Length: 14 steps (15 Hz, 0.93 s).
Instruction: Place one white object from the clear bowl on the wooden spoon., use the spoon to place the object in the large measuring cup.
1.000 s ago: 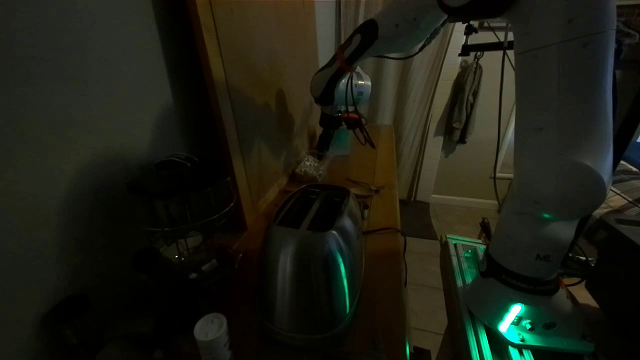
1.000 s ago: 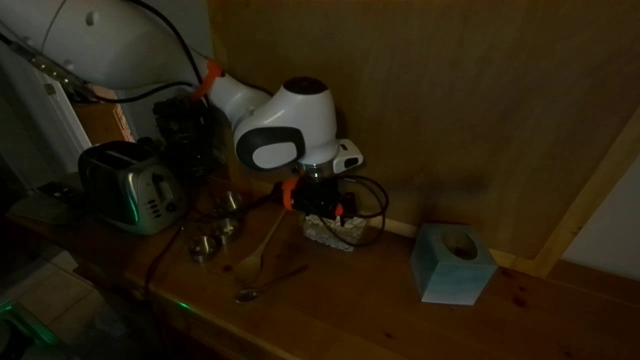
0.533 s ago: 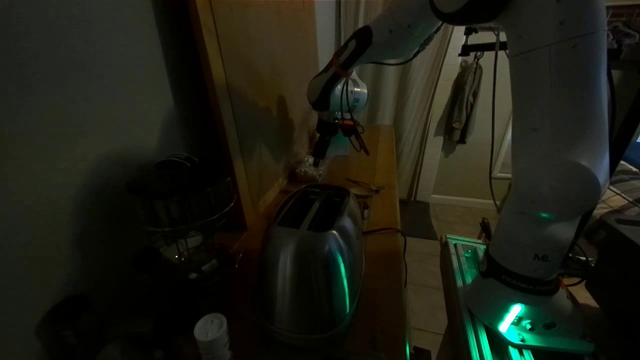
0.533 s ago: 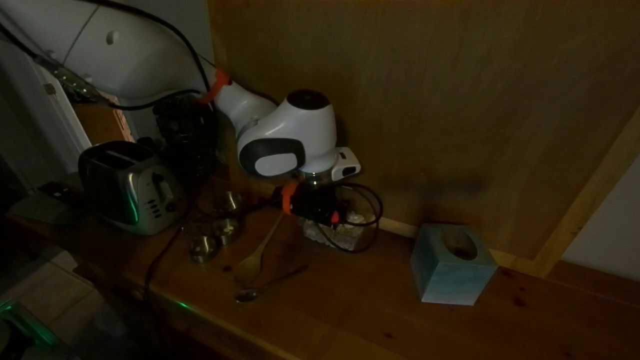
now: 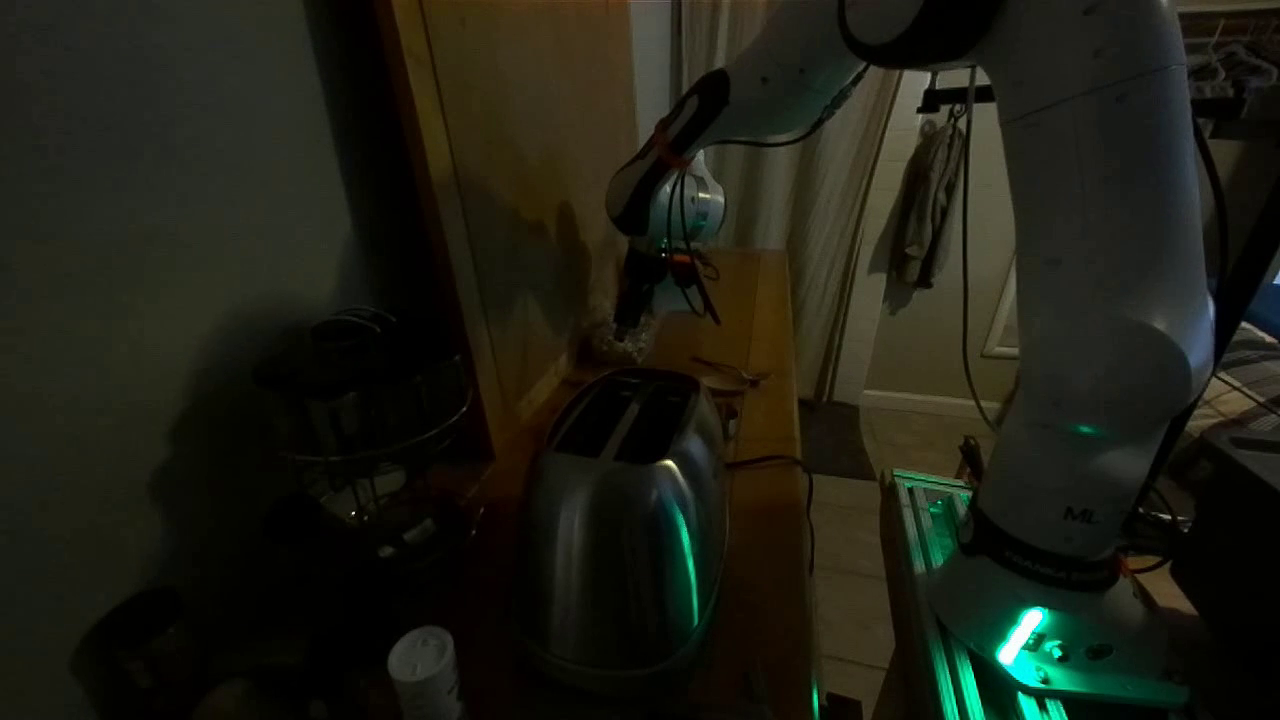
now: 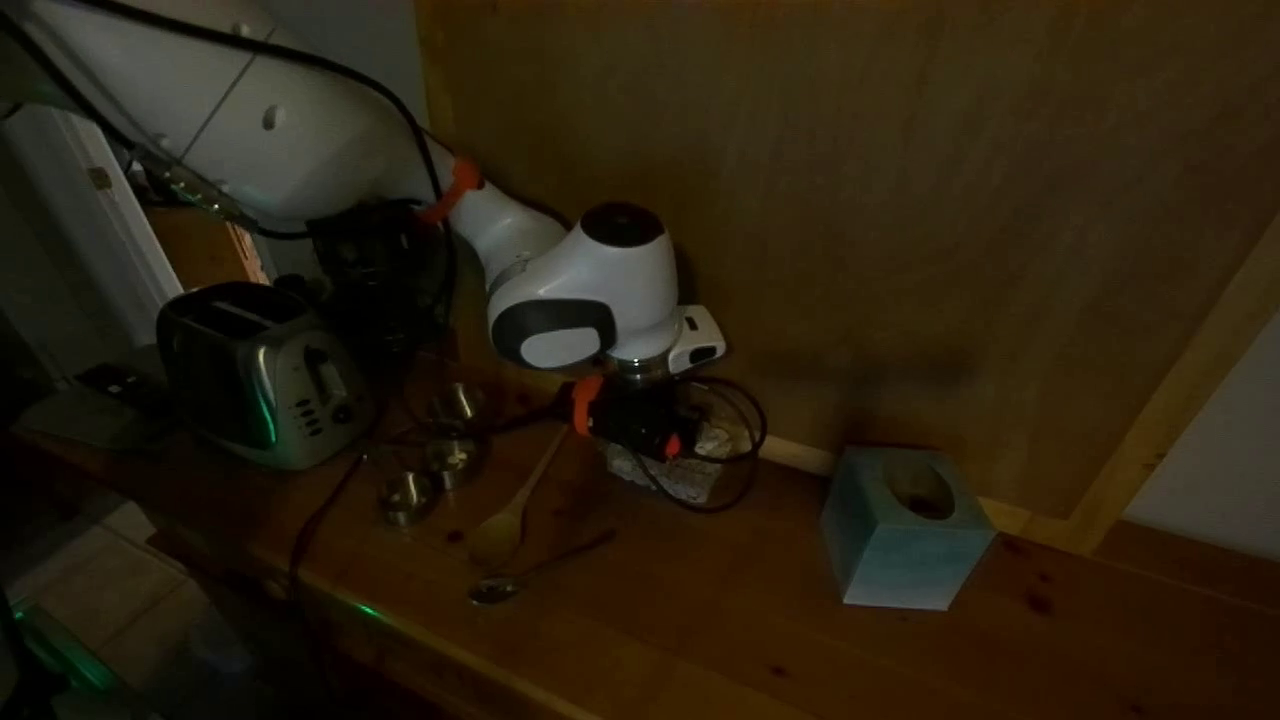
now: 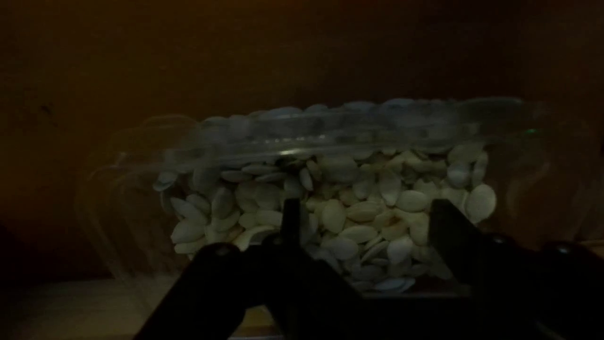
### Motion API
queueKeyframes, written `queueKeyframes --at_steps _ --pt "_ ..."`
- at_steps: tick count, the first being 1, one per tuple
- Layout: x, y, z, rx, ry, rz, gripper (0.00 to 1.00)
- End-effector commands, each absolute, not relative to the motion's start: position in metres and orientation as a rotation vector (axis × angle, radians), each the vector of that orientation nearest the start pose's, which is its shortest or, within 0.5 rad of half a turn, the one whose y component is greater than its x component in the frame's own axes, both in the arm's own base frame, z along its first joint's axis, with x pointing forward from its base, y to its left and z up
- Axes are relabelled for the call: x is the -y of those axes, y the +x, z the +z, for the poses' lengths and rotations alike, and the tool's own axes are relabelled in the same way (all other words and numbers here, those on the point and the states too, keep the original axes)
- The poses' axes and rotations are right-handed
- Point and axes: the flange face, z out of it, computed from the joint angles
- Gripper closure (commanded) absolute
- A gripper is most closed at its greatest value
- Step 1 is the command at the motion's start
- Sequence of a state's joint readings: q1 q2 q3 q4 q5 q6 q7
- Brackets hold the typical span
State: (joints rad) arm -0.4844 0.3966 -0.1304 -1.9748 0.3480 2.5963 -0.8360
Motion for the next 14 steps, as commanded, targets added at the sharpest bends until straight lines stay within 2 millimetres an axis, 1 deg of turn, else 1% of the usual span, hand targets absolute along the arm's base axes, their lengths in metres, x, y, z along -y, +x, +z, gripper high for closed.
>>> queueKeyframes --at_steps 1,2,6,7,8,12,13,14 --pt "0.376 0.526 0.289 -0.080 -3.126 -0.516 0.58" --pt "0.377 0.527 0.290 -0.080 -3.127 -0.522 0.67" --pt "0.379 0.529 0.296 -0.079 -3.135 -0.551 0.94" --pt "0.380 0.530 0.297 -0.079 -3.138 -0.557 0.99" --pt "0.380 0.530 0.298 -0.080 -3.139 -0.558 1.00" --pt "0.384 0.530 0.299 -0.085 -3.148 -0.560 1.00" --pt "0.385 0.530 0.299 -0.090 -3.154 -0.554 0.74" --pt "0.387 0.529 0.298 -0.092 -3.161 -0.552 0.72"
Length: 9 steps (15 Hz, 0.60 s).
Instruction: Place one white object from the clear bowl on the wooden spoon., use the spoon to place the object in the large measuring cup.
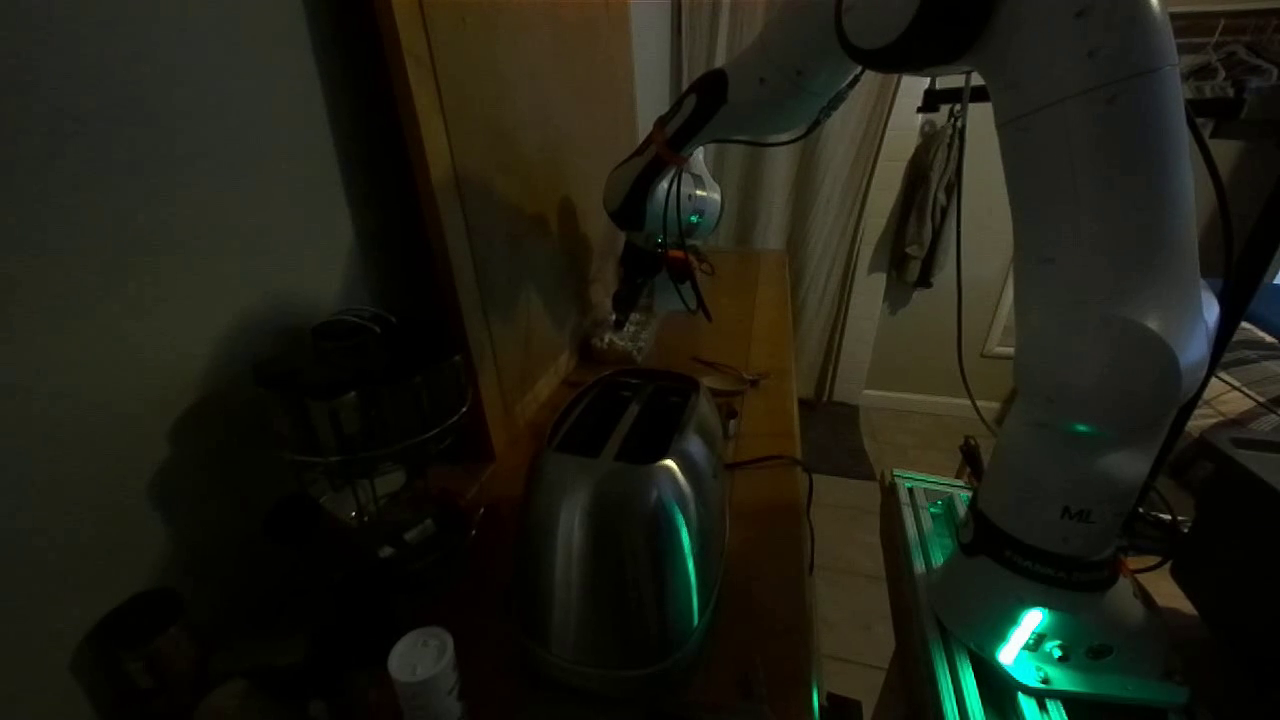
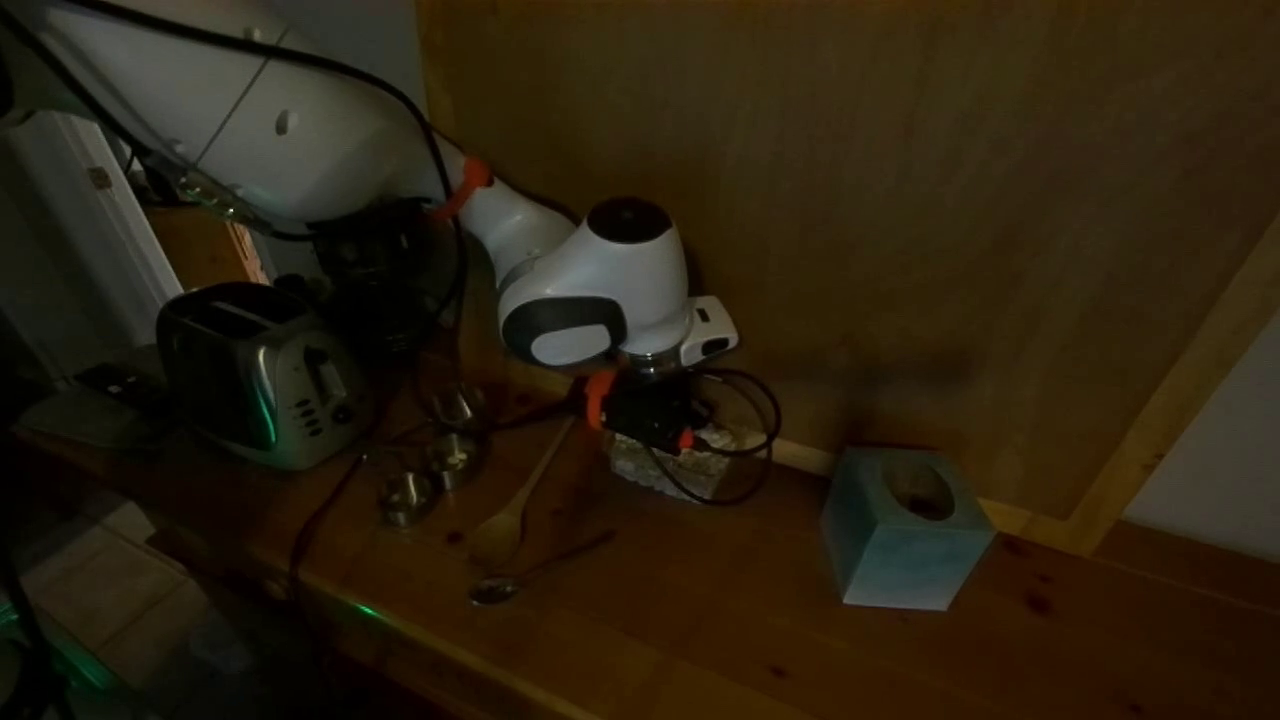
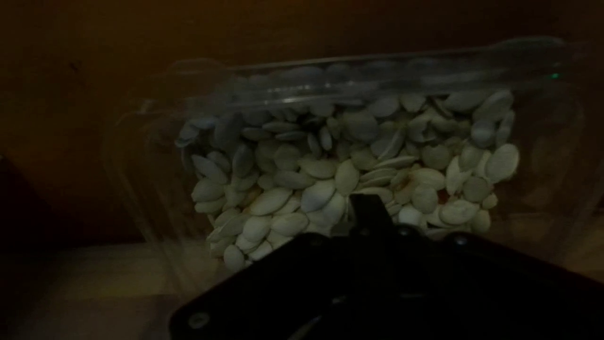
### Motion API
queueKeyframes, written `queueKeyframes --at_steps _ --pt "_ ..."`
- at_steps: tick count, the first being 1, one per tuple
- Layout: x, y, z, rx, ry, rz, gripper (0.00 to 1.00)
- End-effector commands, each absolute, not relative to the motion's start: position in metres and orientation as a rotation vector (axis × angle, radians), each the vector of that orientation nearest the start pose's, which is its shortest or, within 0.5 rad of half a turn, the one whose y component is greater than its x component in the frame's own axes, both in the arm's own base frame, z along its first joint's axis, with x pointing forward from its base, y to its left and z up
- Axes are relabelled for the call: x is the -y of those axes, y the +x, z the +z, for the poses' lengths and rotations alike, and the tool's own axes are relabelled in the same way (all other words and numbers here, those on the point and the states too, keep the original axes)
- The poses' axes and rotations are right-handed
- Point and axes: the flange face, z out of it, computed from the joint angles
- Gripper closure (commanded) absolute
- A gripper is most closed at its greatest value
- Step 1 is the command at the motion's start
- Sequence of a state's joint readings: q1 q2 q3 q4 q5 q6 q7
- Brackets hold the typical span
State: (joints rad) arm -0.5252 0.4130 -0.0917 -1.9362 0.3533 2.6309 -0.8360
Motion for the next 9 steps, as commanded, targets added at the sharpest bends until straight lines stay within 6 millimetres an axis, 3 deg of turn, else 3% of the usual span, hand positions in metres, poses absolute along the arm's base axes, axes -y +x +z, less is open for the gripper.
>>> queueKeyframes --at_steps 1,7,8,9 --pt "0.388 0.529 0.297 -0.097 -3.164 -0.548 0.67" --pt "0.395 0.526 0.284 -0.105 -3.181 -0.518 0.26" --pt "0.395 0.526 0.282 -0.107 -3.182 -0.521 0.49" --pt "0.396 0.527 0.282 -0.108 -3.185 -0.525 0.64"
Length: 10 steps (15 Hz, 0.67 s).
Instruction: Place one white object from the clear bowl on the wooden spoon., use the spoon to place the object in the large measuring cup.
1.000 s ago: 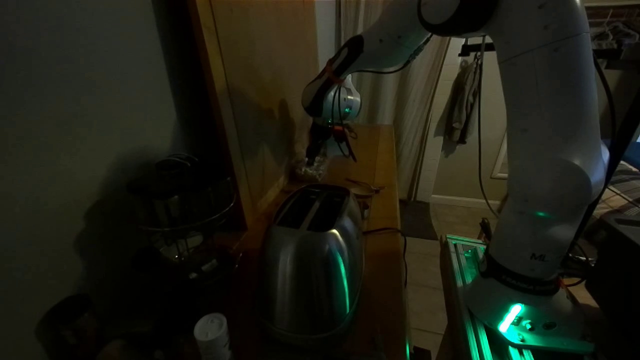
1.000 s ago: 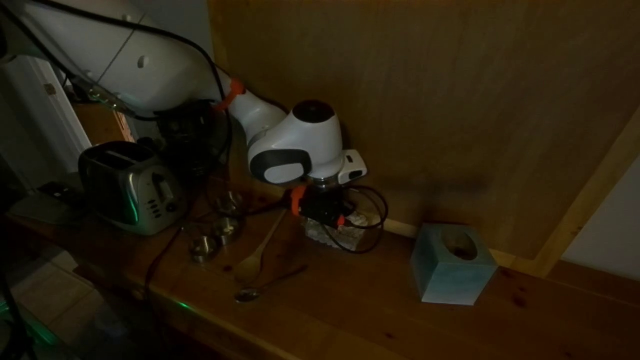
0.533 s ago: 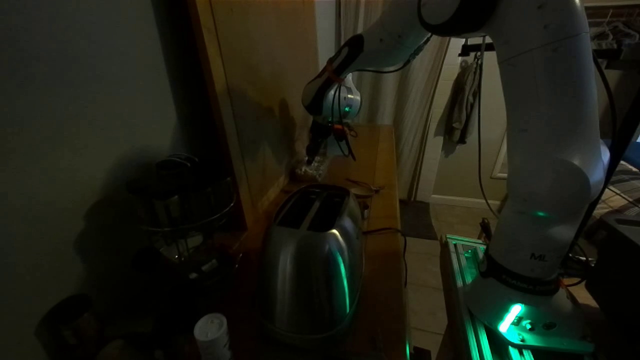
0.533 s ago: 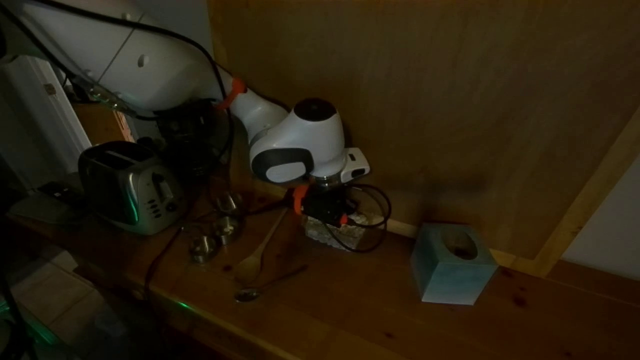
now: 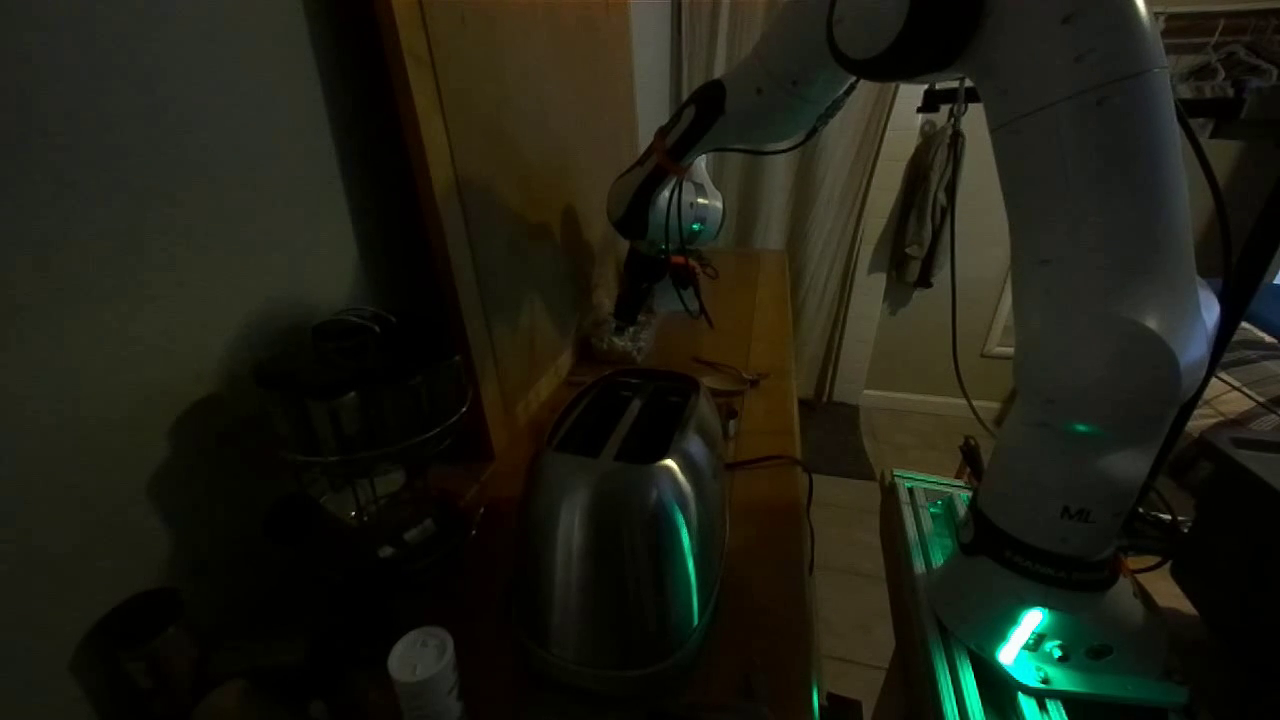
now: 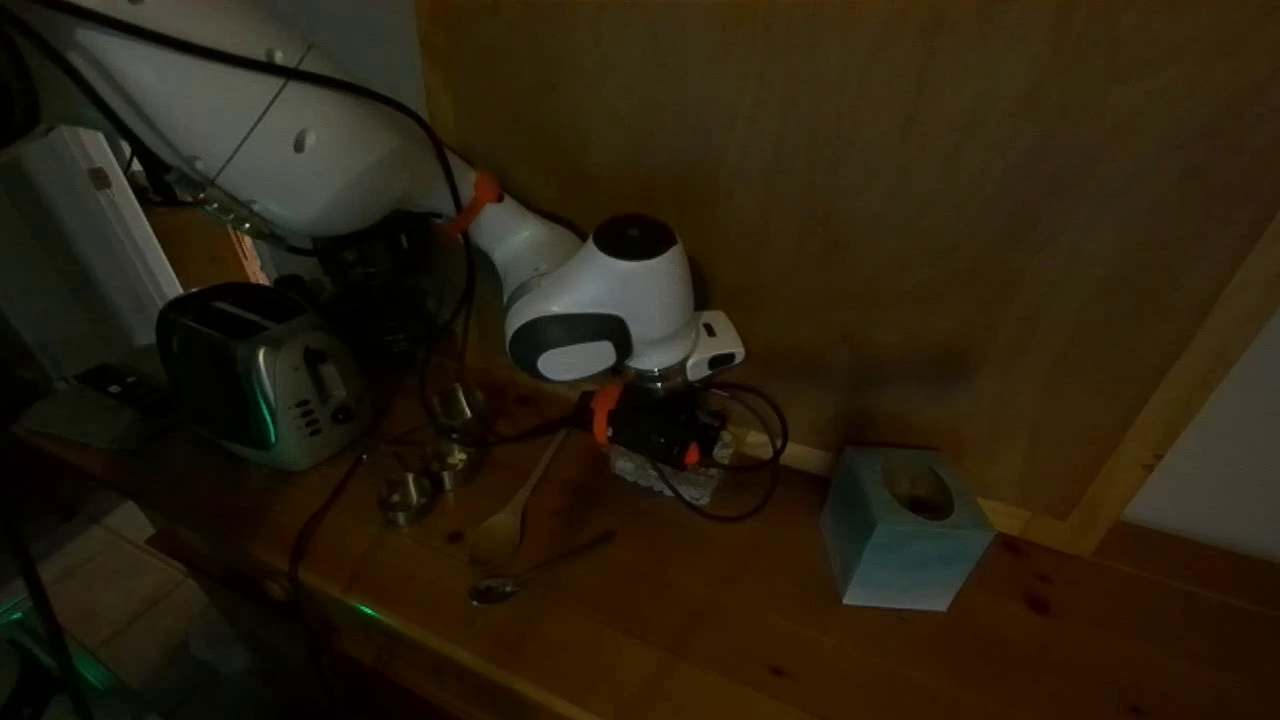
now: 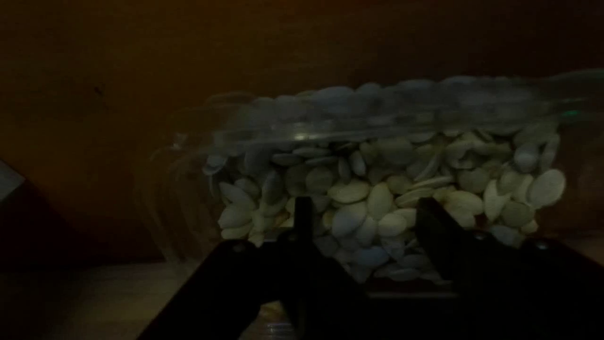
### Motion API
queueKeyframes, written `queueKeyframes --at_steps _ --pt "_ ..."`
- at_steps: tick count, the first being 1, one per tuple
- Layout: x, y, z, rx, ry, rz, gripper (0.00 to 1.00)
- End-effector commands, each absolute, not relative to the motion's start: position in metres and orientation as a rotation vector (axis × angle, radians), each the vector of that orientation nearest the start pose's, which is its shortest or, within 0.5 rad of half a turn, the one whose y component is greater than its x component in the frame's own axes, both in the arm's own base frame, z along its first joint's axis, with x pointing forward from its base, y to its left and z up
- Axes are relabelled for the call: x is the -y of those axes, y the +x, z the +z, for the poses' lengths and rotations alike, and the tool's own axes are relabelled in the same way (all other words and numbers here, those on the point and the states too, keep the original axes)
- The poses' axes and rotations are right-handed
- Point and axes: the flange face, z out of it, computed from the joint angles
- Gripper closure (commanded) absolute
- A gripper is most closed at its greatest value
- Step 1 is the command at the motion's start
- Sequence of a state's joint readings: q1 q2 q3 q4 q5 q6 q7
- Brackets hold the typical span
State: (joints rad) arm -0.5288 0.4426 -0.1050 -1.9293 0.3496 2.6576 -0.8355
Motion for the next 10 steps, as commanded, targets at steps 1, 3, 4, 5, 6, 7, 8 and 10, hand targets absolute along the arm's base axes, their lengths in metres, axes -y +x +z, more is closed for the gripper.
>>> queueKeyframes --at_steps 1,3,4,5,6,7,8,10 --pt "0.3962 0.5268 0.2815 -0.108 -3.185 -0.524 0.66" --pt "0.3958 0.5284 0.2837 -0.108 -3.184 -0.531 0.79" --pt "0.3960 0.5288 0.2844 -0.108 -3.185 -0.532 0.88" --pt "0.3961 0.5288 0.2844 -0.107 -3.186 -0.532 0.94" --pt "0.3961 0.5289 0.2845 -0.107 -3.186 -0.531 1.00" --pt "0.3964 0.5291 0.2846 -0.108 -3.186 -0.532 1.00" --pt "0.3968 0.5285 0.2843 -0.109 -3.187 -0.531 1.00" --pt "0.3976 0.5283 0.2843 -0.112 -3.188 -0.532 0.98"
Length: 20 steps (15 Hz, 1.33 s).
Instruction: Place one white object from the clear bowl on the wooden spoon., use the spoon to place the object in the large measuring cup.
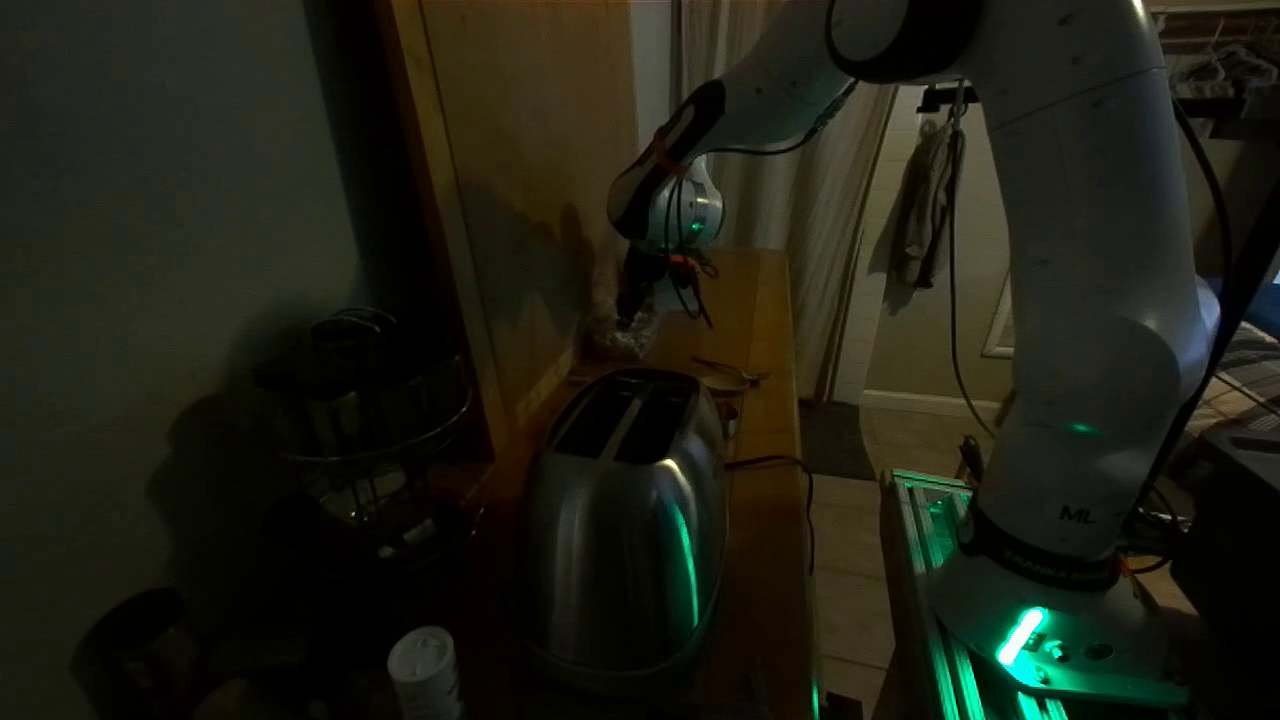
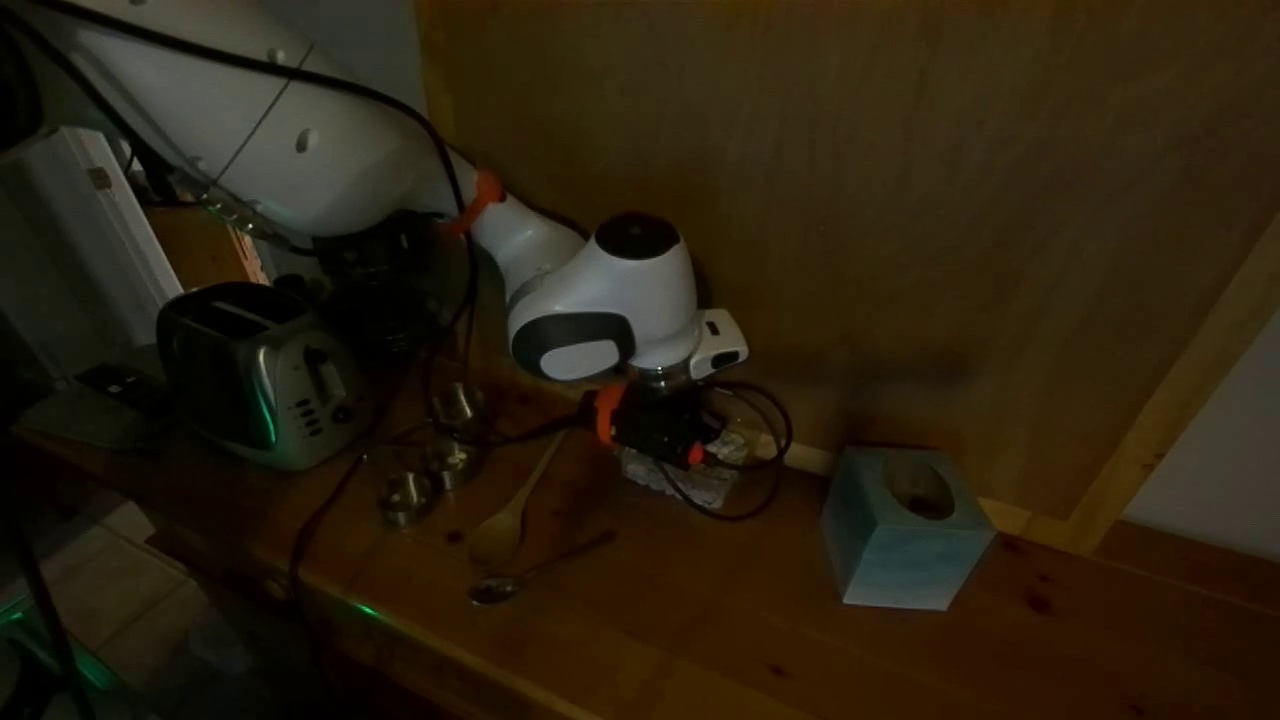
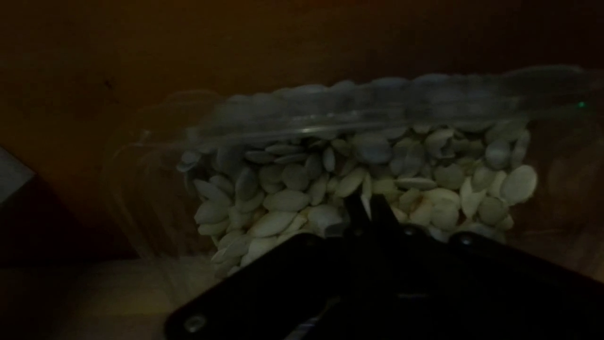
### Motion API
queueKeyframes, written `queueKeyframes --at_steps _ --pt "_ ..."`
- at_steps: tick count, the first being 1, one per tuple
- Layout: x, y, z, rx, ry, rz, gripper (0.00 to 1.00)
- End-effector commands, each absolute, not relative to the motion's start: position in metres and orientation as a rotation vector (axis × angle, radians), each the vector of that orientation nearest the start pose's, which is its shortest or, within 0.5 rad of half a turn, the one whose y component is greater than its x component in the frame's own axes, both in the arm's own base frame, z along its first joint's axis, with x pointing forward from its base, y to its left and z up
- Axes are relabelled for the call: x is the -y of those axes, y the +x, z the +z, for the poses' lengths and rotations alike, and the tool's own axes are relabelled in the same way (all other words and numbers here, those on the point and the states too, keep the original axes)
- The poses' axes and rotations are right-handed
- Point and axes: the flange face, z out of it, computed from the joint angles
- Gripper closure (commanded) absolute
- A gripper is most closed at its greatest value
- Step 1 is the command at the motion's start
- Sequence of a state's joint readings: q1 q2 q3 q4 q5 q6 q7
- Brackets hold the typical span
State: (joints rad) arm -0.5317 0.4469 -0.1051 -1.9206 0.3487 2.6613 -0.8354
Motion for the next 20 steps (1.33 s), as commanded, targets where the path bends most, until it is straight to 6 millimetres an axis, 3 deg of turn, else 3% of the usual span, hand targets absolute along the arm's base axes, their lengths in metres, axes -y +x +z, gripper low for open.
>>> queueKeyframes --at_steps 1,11,17,20 --pt "0.397 0.528 0.286 -0.110 -3.188 -0.536 0.99" --pt "0.394 0.523 0.332 -0.057 -3.216 -0.531 0.98" --pt "0.397 0.495 0.342 -0.028 -3.185 -0.210 0.98" --pt "0.389 0.481 0.343 0.003 -3.126 -0.058 0.98"
